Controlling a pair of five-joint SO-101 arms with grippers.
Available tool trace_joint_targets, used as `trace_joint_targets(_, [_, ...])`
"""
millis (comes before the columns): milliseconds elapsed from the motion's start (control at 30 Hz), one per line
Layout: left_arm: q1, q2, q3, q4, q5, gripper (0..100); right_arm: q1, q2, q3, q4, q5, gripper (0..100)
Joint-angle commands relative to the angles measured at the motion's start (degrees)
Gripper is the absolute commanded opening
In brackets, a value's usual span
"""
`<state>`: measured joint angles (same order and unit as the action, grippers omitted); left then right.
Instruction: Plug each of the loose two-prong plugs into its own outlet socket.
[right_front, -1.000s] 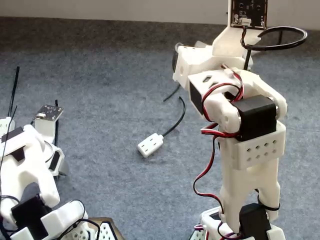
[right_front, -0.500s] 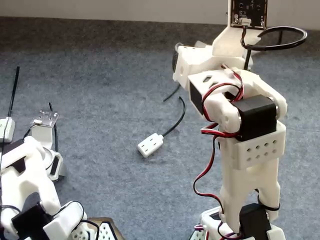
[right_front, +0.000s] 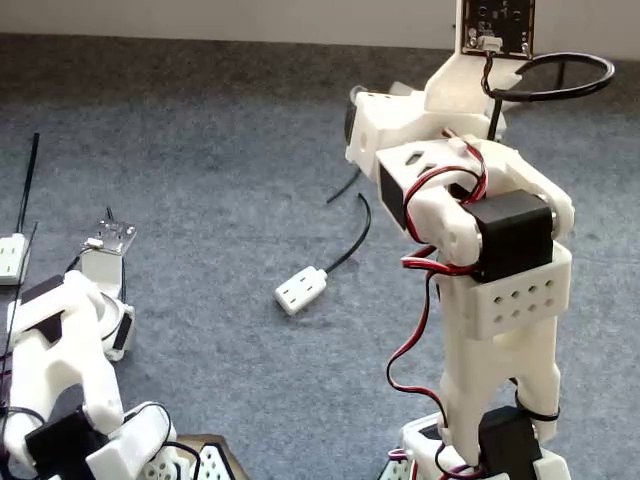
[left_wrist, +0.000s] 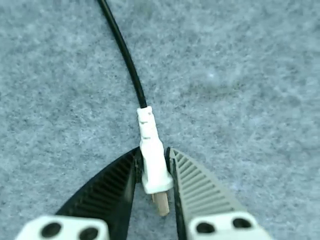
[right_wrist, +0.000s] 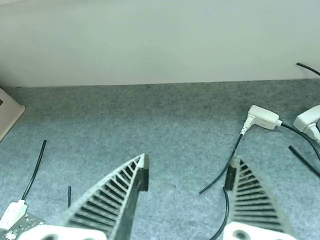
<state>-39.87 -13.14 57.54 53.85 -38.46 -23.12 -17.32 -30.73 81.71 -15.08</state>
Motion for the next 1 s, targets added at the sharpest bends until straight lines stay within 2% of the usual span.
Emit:
trace_joint_targets(0, [0.3,-0.3,-0.4,-0.9,-0.2,1,-0.6,-1.6,-1.5,-1.1,0.7,25.0])
trace_joint_targets(267, [2.9,0.1,-4.8,-0.8,-0.3,1,-0.6,-1.6,-1.5,-1.1,0.7,25.0])
trace_joint_targets(500, [2.9,0.1,-5.5,-1.1,-0.4,14,-0.6,-1.6,-1.5,-1.1,0.7,25.0])
trace_joint_targets(967, [3.6,0.1,-8.2,-1.1,-0.1,11,-0.6,-1.6,-1.5,-1.1,0.7,25.0])
